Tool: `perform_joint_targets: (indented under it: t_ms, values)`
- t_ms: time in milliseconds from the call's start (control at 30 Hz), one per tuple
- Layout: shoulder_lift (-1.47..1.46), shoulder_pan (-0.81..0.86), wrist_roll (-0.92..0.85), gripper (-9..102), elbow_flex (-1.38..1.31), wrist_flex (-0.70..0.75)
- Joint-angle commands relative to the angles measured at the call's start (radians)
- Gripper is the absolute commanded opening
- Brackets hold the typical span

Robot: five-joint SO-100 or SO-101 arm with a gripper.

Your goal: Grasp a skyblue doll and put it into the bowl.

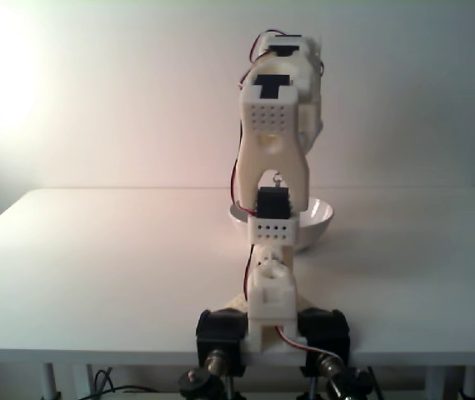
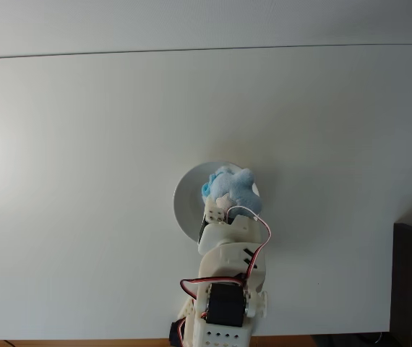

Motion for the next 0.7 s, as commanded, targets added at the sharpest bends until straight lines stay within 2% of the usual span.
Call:
perform_joint_targets:
  t_ms: [0,667]
  values:
    - [0.029,0.0,0.003,0,-0.008,-0.017]
    - [0.029,-0.002,-0.005,0,-0.006,-0.015]
